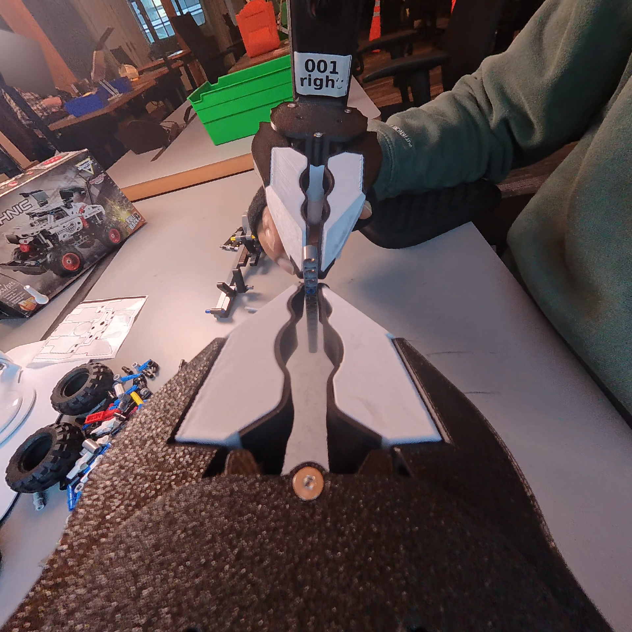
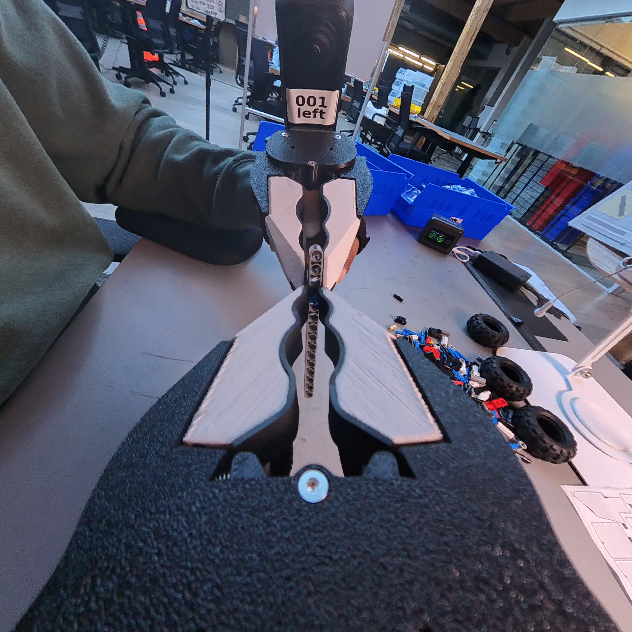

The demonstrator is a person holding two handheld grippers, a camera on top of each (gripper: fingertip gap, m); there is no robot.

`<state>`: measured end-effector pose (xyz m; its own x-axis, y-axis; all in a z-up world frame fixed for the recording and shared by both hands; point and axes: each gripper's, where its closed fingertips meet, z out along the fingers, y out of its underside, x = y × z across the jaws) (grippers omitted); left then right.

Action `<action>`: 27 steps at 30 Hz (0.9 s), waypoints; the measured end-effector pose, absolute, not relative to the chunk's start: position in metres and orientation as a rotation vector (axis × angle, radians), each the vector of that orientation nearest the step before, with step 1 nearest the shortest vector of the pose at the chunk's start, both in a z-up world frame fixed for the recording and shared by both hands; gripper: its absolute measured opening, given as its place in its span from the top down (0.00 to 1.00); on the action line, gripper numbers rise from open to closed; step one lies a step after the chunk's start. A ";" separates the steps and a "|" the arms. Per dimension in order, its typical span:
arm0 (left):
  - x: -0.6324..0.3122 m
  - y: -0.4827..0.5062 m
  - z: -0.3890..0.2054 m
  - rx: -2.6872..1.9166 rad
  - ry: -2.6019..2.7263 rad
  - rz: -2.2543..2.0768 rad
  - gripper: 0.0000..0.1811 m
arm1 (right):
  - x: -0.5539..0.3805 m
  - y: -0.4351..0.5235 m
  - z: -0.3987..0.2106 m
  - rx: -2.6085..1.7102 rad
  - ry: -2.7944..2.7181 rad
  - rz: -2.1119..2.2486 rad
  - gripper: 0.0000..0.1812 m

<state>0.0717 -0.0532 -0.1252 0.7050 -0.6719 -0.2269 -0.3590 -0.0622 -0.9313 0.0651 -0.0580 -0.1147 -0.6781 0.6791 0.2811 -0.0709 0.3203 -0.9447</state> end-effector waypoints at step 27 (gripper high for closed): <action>0.074 -0.055 -0.130 -1.677 0.840 -0.327 0.96 | 0.067 -0.058 -0.122 -0.530 -1.956 1.385 0.98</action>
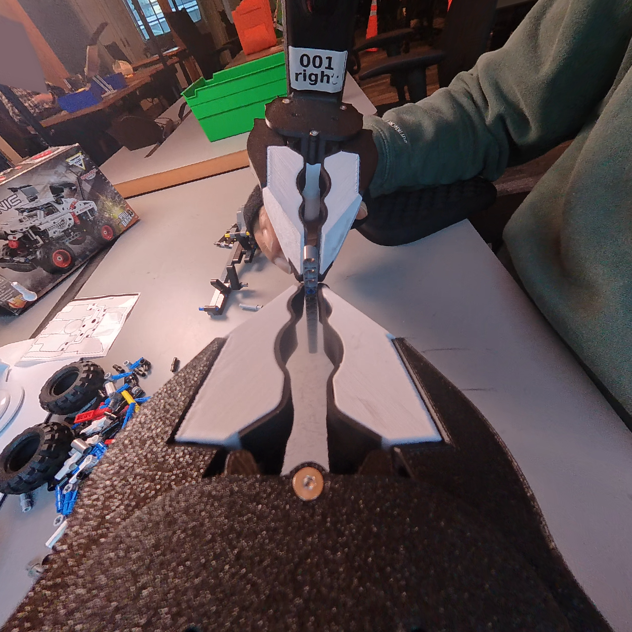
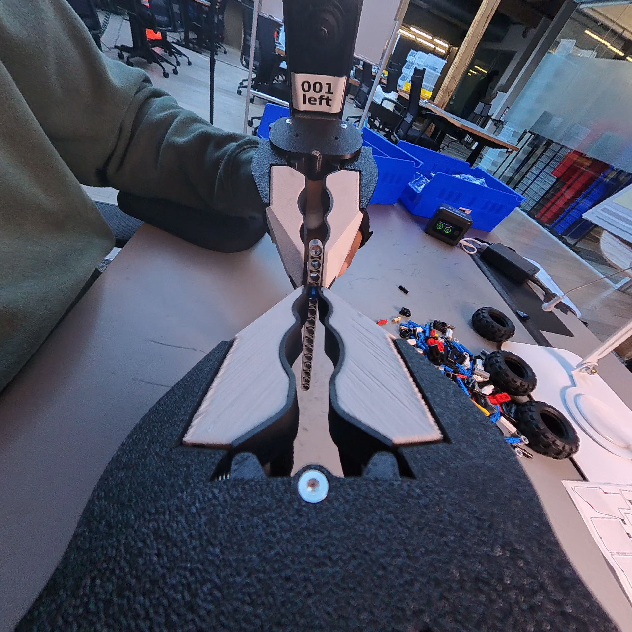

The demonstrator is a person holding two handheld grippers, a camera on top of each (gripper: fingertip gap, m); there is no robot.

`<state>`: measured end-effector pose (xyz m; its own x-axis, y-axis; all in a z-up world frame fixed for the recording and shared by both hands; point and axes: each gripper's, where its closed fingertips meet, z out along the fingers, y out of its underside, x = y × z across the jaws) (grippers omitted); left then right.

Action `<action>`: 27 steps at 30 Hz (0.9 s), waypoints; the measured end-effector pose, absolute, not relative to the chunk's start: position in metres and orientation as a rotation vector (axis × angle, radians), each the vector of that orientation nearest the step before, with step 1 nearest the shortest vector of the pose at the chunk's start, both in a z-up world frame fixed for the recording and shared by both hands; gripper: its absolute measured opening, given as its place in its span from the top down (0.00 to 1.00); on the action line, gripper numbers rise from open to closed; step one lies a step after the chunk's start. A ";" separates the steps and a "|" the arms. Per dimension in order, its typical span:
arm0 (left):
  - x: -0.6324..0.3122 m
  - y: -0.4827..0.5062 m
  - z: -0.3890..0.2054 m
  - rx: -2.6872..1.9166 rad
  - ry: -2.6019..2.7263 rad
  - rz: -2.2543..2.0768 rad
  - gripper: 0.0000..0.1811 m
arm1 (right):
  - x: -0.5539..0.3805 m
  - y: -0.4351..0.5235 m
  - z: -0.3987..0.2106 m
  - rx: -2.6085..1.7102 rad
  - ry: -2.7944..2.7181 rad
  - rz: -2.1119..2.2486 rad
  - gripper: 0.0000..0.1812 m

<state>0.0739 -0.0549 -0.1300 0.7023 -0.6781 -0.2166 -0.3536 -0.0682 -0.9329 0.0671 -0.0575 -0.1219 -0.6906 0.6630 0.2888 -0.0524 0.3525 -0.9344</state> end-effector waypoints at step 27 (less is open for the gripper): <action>-0.036 -0.071 -0.056 -1.501 0.349 -0.281 0.97 | 0.050 0.018 -0.100 -0.737 -1.821 1.290 0.99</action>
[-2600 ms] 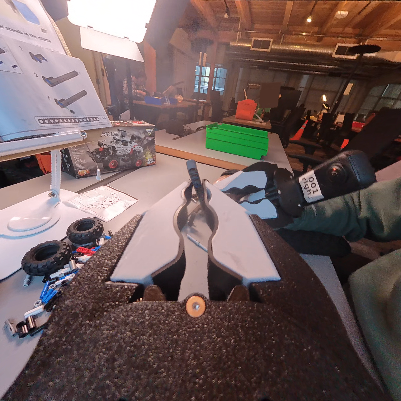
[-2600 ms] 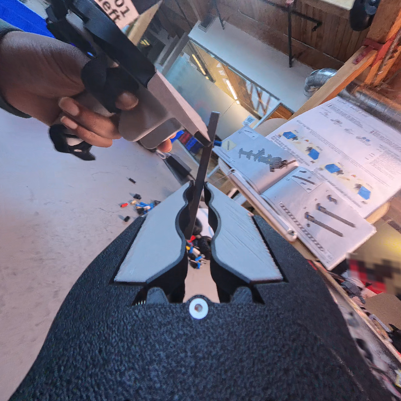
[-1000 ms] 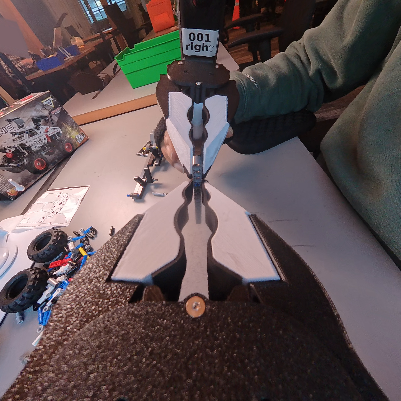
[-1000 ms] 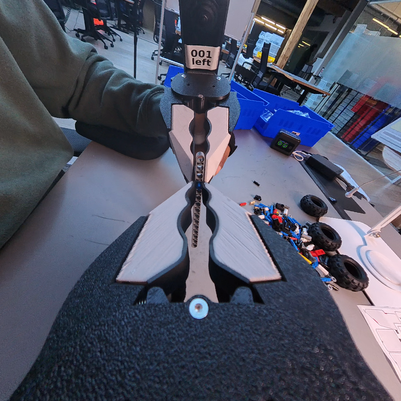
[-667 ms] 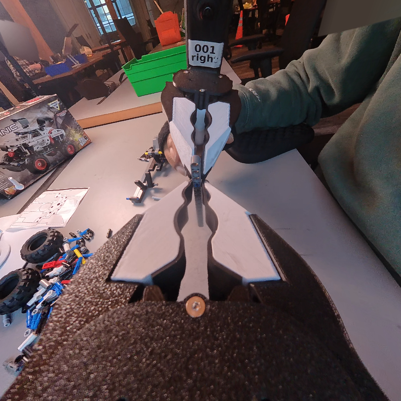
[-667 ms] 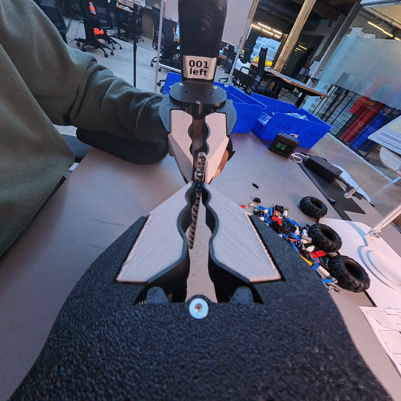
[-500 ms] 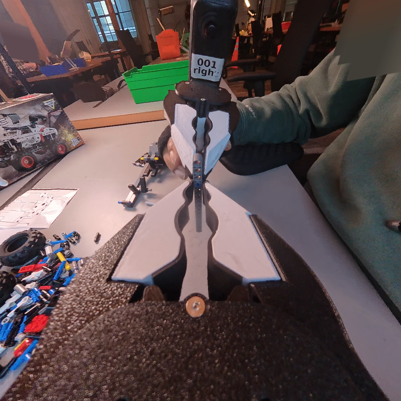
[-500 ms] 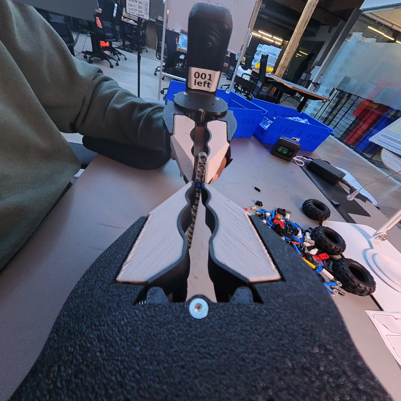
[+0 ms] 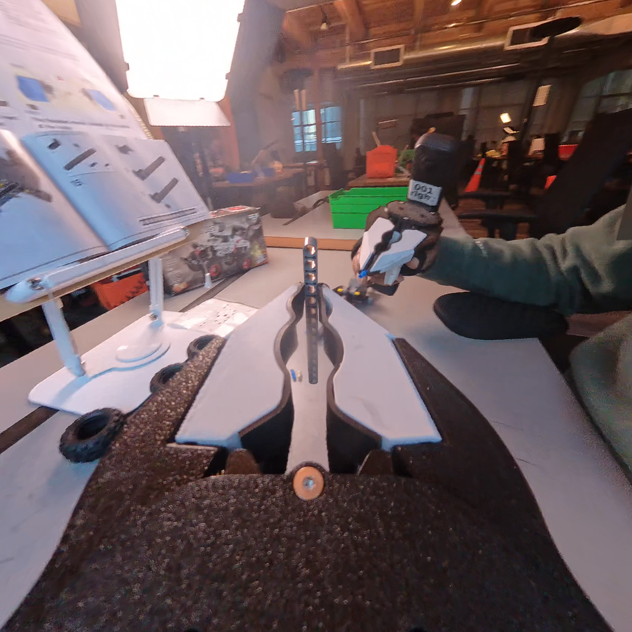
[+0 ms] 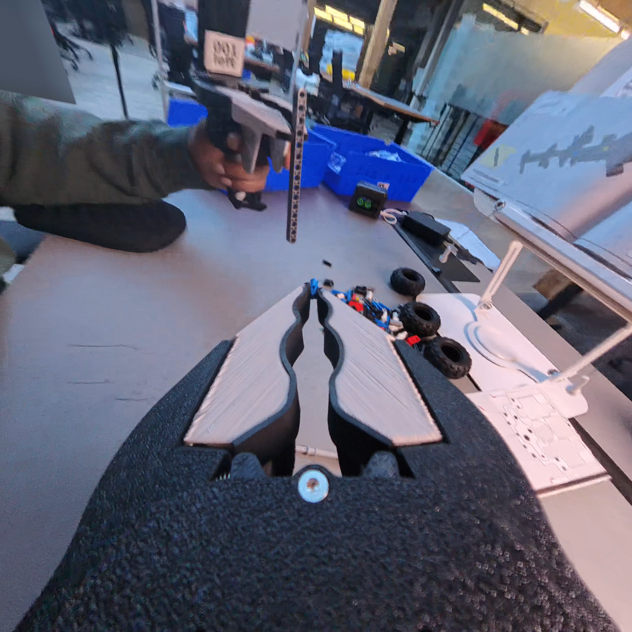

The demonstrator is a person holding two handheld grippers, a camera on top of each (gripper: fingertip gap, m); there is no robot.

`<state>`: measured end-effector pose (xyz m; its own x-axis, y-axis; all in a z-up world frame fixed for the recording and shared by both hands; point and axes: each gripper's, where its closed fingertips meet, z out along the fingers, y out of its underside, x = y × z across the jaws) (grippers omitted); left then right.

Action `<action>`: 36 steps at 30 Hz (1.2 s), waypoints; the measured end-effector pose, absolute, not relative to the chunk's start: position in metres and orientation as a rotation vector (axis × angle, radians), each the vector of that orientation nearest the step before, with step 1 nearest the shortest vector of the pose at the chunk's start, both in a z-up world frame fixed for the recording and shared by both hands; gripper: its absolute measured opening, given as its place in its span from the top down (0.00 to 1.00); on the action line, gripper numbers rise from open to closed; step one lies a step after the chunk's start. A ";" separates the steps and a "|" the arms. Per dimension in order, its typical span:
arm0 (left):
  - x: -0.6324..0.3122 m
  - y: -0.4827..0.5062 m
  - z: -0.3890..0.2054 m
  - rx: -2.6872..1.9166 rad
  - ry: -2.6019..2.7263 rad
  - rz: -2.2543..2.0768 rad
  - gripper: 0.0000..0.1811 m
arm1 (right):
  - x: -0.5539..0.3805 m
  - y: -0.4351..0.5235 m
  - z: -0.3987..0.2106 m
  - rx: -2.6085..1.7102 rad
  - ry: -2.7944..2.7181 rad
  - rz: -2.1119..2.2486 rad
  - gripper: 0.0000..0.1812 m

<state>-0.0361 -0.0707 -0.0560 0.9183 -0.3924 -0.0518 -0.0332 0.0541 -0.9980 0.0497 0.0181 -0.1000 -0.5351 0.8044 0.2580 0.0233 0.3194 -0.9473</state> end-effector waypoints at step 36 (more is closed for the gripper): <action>0.006 -0.058 -0.070 -1.379 0.267 -0.663 0.94 | 0.018 -0.054 -0.117 -0.739 -1.963 1.450 0.96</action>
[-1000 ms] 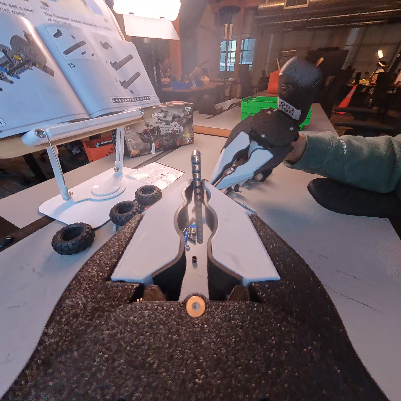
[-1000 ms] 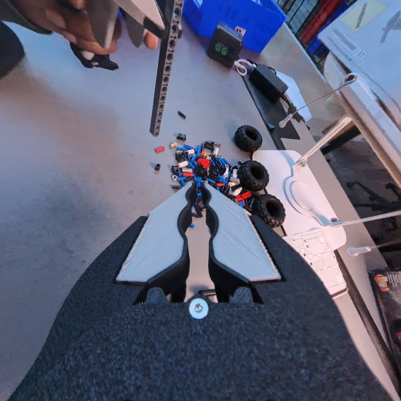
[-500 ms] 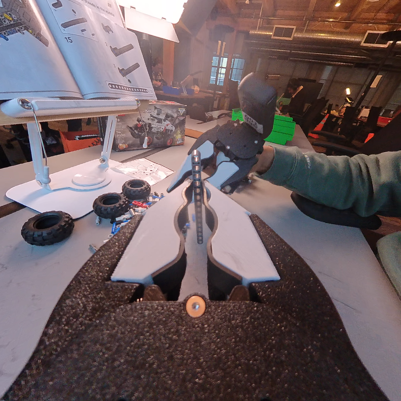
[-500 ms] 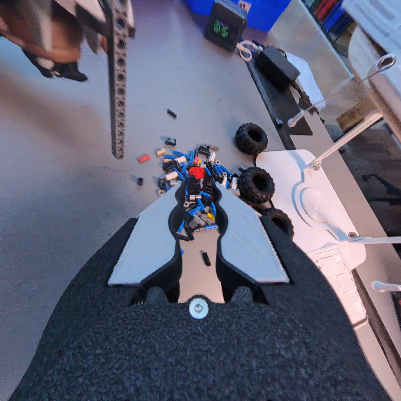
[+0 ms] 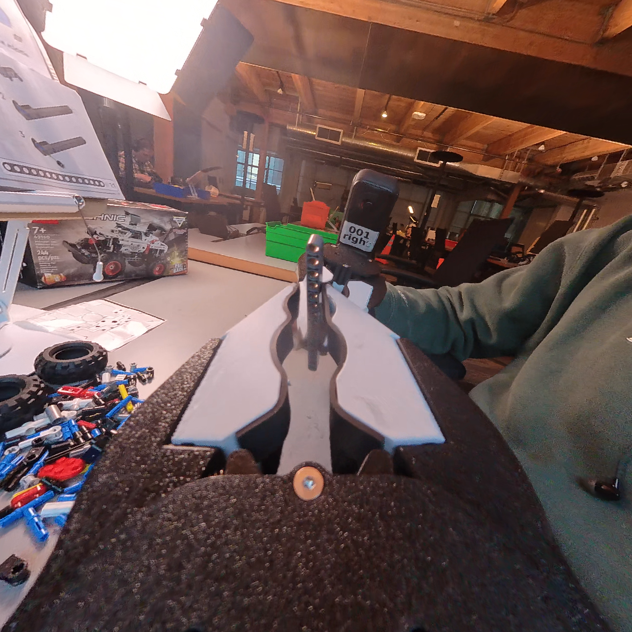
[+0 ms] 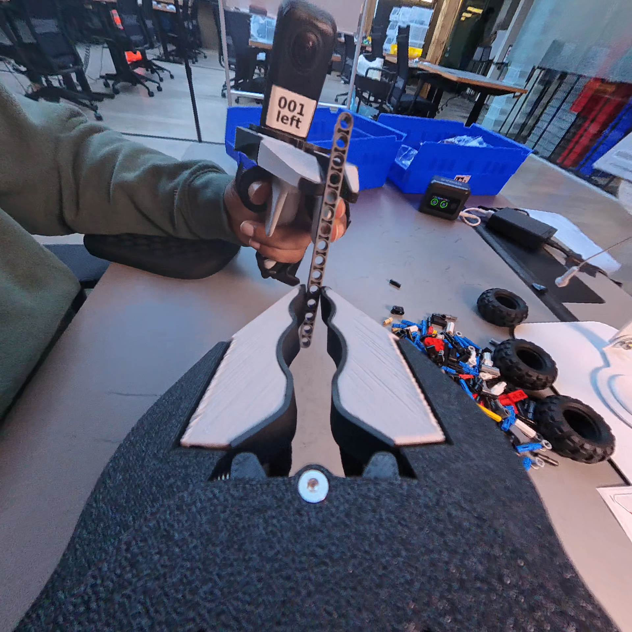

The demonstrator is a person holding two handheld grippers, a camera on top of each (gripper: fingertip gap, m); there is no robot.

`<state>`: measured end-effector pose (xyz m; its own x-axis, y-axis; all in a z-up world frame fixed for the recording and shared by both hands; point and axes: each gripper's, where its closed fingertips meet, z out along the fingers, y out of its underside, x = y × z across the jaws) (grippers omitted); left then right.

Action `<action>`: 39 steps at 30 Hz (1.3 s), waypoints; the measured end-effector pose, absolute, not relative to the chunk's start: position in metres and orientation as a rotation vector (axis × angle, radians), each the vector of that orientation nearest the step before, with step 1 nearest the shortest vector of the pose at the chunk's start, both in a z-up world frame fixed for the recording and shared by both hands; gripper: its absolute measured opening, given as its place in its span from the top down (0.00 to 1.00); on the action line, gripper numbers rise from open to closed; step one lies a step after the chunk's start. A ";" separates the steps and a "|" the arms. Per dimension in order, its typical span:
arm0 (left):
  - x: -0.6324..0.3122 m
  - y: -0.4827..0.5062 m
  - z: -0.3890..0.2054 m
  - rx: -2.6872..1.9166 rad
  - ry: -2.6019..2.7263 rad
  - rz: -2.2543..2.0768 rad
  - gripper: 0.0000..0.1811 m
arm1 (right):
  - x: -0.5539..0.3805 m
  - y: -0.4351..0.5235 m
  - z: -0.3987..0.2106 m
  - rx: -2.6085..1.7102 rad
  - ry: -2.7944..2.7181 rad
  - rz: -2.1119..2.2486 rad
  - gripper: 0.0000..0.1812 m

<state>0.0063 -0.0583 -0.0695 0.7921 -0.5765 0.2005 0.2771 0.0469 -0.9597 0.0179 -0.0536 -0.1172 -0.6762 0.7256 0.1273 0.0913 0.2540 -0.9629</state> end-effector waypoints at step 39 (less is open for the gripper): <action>-0.339 -0.345 -0.166 -2.410 -0.813 0.601 0.92 | 0.091 0.021 -0.120 -0.944 -1.792 1.224 0.82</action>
